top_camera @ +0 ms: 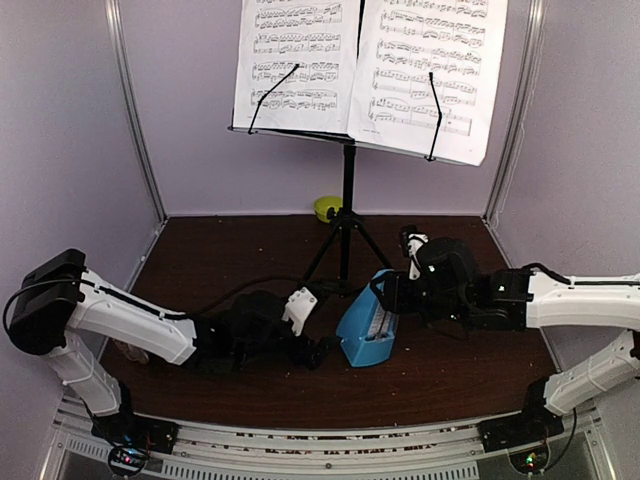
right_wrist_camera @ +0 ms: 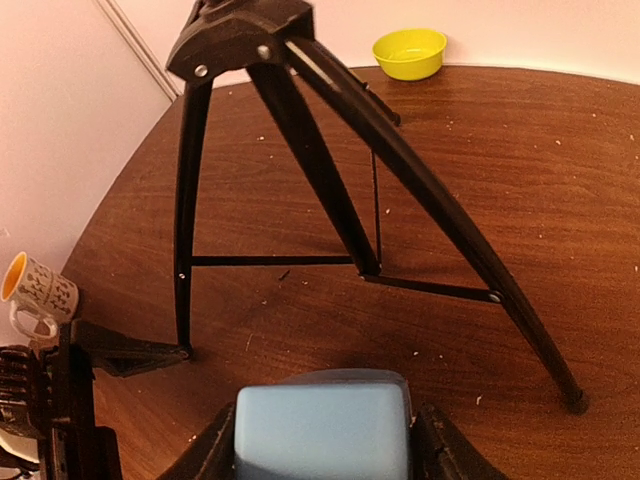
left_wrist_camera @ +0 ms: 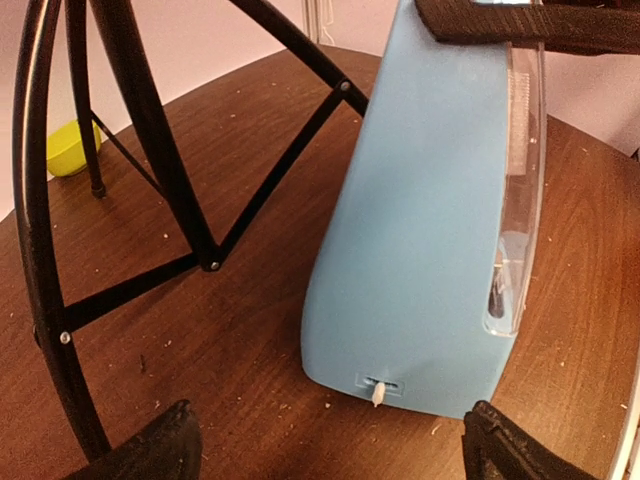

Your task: Set up the instrument practice props

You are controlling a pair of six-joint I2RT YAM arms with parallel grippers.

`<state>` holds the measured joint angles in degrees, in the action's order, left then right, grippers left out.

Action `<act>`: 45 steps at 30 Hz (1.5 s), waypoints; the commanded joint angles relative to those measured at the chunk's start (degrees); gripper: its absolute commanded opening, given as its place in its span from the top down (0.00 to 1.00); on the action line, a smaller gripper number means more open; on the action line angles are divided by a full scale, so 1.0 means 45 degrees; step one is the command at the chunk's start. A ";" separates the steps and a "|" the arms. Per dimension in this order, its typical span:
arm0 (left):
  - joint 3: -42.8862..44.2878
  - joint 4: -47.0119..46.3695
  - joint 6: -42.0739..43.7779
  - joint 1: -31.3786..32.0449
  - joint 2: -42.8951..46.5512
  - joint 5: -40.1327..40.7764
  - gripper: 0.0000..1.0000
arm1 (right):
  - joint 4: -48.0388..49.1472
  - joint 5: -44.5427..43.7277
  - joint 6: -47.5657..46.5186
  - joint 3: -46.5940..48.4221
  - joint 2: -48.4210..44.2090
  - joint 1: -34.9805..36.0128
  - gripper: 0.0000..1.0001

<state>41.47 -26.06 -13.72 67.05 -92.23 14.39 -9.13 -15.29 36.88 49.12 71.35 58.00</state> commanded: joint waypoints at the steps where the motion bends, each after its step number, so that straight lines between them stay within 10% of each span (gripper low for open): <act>1: -0.0145 -0.0438 -0.0405 -0.0055 0.0139 0.0606 0.07 | 0.1218 -0.1630 -0.0850 0.1383 0.0612 0.0581 0.77; 14: 0.0268 0.0586 -0.0224 -0.0055 0.0892 0.0608 0.07 | 0.0636 -0.0199 -0.1403 0.1906 0.0506 0.0989 0.00; 23: -0.0308 0.1773 -0.0181 -0.0036 0.2375 -0.0127 0.09 | 0.0546 0.3202 -0.1955 -0.1353 -0.2965 -0.0905 0.07; 28: -0.0149 0.2248 -0.0439 -0.0019 0.2683 -0.0600 0.11 | 0.0584 0.4273 -0.2190 -0.3536 -0.3508 -0.2220 0.29; 45: 0.2121 0.5603 -0.3328 0.0640 0.3152 0.1567 0.10 | 0.5595 0.6181 -0.2265 -0.4425 0.1211 -0.1934 0.72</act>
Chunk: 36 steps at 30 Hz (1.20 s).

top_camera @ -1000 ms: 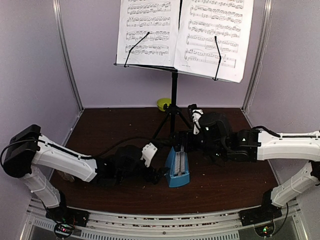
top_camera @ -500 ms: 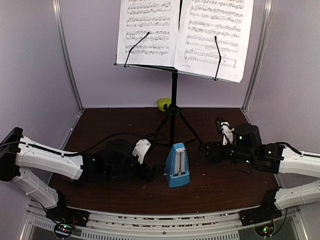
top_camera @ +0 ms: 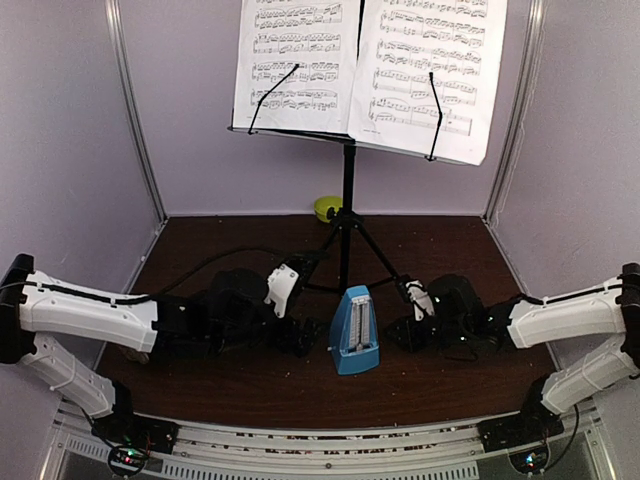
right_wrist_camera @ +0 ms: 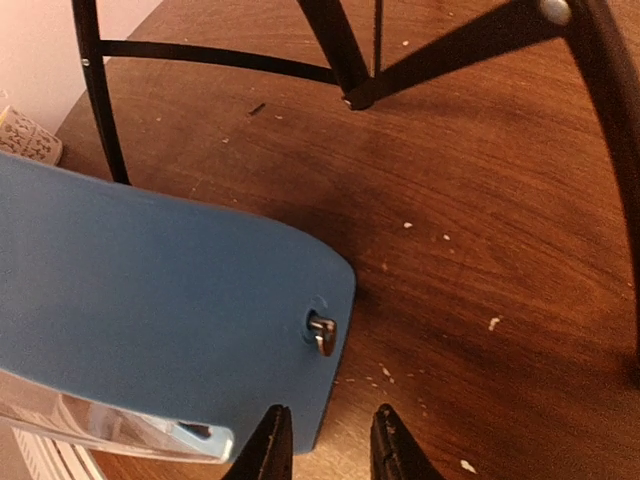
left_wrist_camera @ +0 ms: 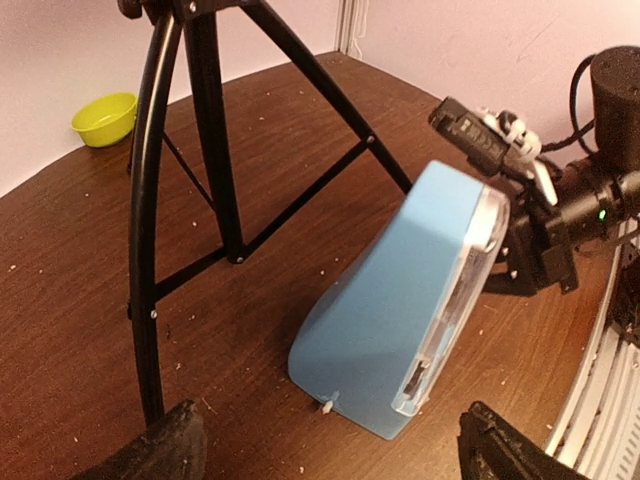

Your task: Set up the instrument practice props

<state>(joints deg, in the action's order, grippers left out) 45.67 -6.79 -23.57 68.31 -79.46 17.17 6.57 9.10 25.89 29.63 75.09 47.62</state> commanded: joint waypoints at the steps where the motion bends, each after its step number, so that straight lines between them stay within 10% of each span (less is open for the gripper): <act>1: 0.1451 0.1466 -0.1210 0.0507 0.0314 0.1143 0.10 | 0.2426 0.0786 0.0286 -0.0147 0.0501 0.0561 0.72; 14: 0.3970 0.3076 -0.2364 0.1440 -0.0793 0.2264 0.08 | 0.5418 0.0848 0.1838 -0.0208 0.1759 0.2595 0.69; 36: 0.4798 0.2465 -0.2109 0.0718 -0.3845 0.0646 0.20 | 0.5027 -0.3306 0.1845 -0.3969 -0.4058 0.2560 0.43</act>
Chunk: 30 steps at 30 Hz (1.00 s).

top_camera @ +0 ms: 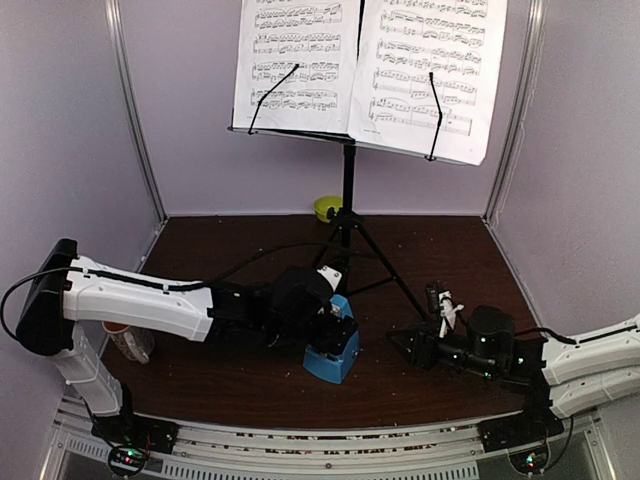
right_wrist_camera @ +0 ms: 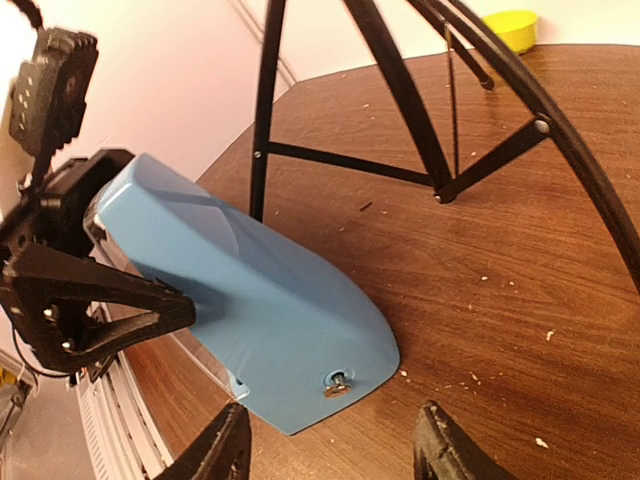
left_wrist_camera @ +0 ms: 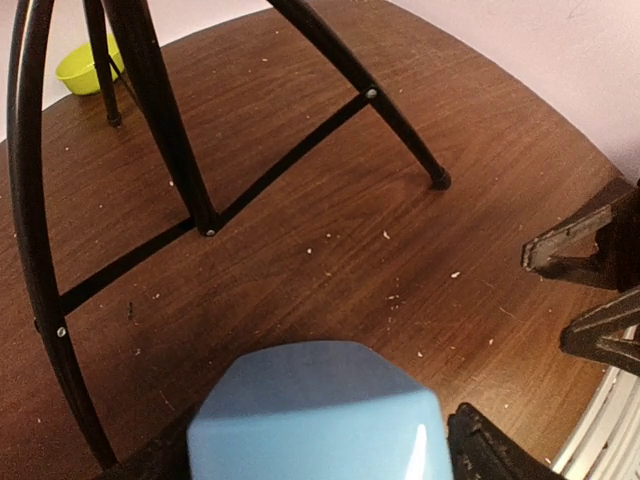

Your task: Set up the instrument practice props

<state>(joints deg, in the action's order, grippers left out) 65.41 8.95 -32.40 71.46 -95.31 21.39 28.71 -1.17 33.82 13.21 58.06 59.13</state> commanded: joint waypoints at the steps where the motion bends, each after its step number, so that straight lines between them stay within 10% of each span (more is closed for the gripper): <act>1: 0.0524 -0.1051 -0.0134 0.0018 -0.0451 -0.0313 0.23 | 0.0151 -0.1046 0.0084 -0.0358 -0.0243 -0.0014 0.42; 12: 0.3208 0.1245 0.0839 0.0102 -0.0497 0.1029 0.68 | 0.0361 -0.0966 -0.0190 -0.0110 0.0196 0.0014 0.36; 30: 1.2014 0.9890 0.2354 0.1171 -0.3435 0.4765 0.83 | 0.1288 -0.0913 -0.2215 -0.0127 -0.0069 0.0059 0.40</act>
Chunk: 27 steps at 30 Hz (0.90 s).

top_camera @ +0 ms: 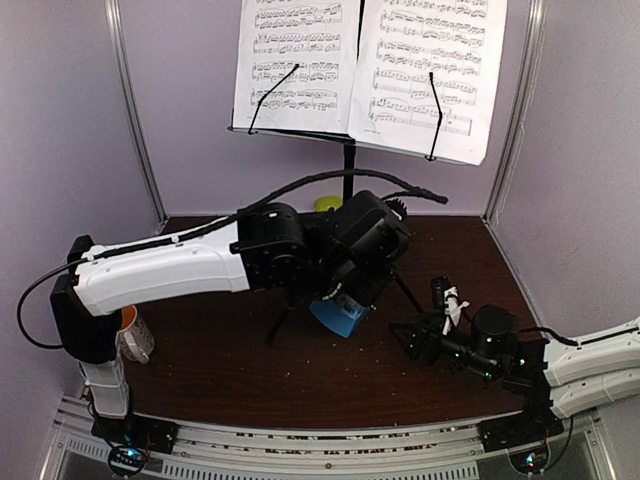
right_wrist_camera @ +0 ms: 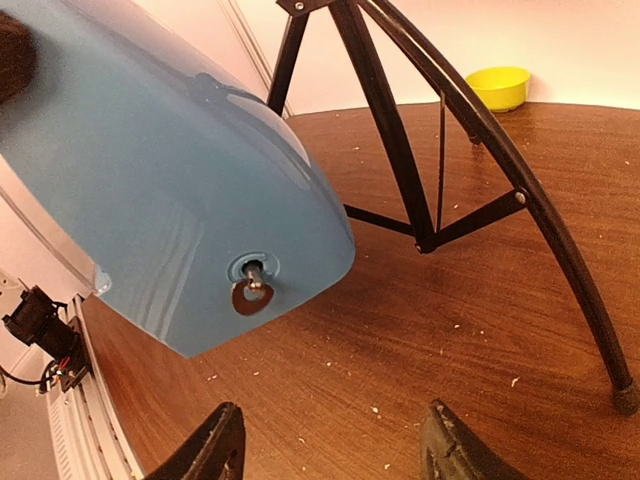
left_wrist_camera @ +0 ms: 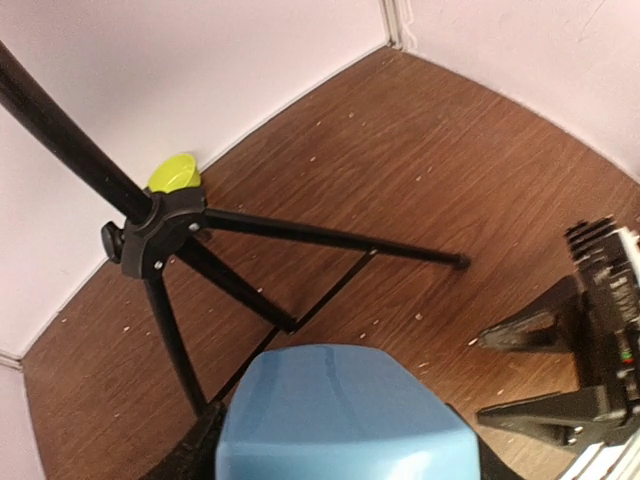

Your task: Set up the instrument practice props

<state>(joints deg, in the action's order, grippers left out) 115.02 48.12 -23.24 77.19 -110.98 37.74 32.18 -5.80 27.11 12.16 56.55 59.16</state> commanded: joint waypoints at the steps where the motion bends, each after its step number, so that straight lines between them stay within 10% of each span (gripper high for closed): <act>1: 0.1105 0.1275 0.0321 -0.0104 0.0034 0.1134 0.83 | 0.0523 0.0135 -0.0800 0.0204 0.0355 0.0045 0.40; 27: -0.0137 -0.0374 0.0729 -0.0063 0.1075 -0.0509 0.84 | -0.0486 0.0036 -0.2219 0.2998 0.2976 0.0949 0.50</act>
<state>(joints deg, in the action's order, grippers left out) 115.18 53.56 -21.52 76.88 -111.02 34.57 32.36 -2.68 17.06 24.29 69.23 63.05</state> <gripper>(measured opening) 0.598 0.513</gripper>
